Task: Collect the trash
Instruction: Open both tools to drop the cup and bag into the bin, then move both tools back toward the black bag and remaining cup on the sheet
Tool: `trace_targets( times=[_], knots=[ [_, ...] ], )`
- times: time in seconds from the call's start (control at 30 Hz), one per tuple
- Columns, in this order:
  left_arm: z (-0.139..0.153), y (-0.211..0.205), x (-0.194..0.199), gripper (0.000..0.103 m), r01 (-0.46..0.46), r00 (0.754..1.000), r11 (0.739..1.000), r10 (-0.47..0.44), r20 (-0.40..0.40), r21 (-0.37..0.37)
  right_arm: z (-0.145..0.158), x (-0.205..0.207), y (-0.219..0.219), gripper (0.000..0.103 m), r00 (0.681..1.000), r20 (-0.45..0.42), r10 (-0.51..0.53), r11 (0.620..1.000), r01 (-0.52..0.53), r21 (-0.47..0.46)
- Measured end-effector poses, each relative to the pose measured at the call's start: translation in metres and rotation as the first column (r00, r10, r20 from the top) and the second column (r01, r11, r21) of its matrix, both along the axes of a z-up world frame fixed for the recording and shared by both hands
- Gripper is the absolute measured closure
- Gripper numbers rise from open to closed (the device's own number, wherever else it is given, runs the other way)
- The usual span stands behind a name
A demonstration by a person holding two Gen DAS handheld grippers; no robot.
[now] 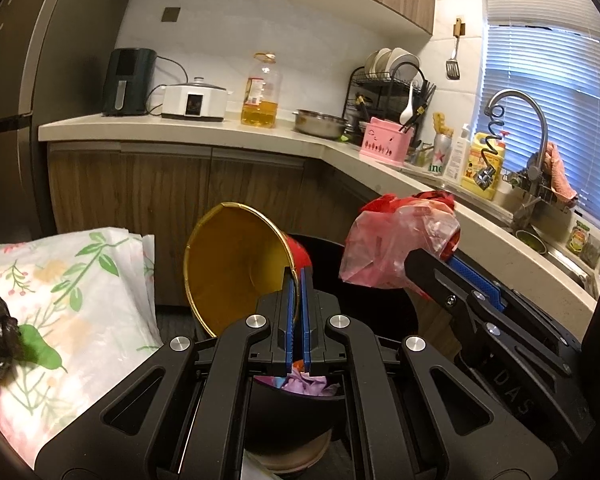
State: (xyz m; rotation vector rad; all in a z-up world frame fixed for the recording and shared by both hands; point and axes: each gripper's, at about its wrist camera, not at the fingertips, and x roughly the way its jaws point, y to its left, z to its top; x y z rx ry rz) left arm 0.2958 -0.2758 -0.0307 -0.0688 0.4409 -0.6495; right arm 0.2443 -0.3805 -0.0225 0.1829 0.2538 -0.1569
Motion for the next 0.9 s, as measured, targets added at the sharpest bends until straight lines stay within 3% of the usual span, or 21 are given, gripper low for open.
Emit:
trace_targets(
  times=[0.1, 0.2, 0.27, 0.57, 0.73, 0.9],
  knots=[
    [-0.004, -0.003, 0.002, 0.098, -0.002, 1.0, 1.0, 0.002, -0.001, 0.021, -0.002, 0.002, -0.003, 0.075, 1.0, -0.007, -0.005, 1.0, 0.005, 0.005],
    [-0.007, -0.001, 0.004, 0.084, -0.008, 1.0, 1.0, 0.008, -0.014, 0.016, -0.005, 0.003, -0.005, 0.07, 1.0, -0.011, -0.011, 1.0, 0.011, 0.007],
    [-0.008, 0.0, 0.005, 0.066, -0.018, 1.0, 1.0, 0.018, -0.015, 0.019, -0.006, 0.003, -0.008, 0.069, 1.0, -0.016, -0.018, 1.0, 0.018, 0.009],
    [-0.01, 0.026, -0.005, 0.032, -0.112, 0.993, 0.994, 0.112, -0.022, 0.02, -0.01, -0.009, -0.007, 0.046, 0.999, -0.024, -0.045, 0.999, 0.045, 0.027],
    [-0.012, 0.047, -0.022, 0.023, -0.17, 0.985, 0.985, 0.17, -0.012, 0.025, -0.012, -0.017, 0.0, 0.029, 0.999, -0.03, -0.044, 0.998, 0.045, 0.036],
    [-0.012, 0.07, -0.041, 0.021, -0.258, 0.966, 0.966, 0.257, 0.026, 0.03, -0.013, -0.027, 0.012, 0.025, 0.998, -0.034, -0.043, 0.999, 0.044, 0.022]
  ],
)
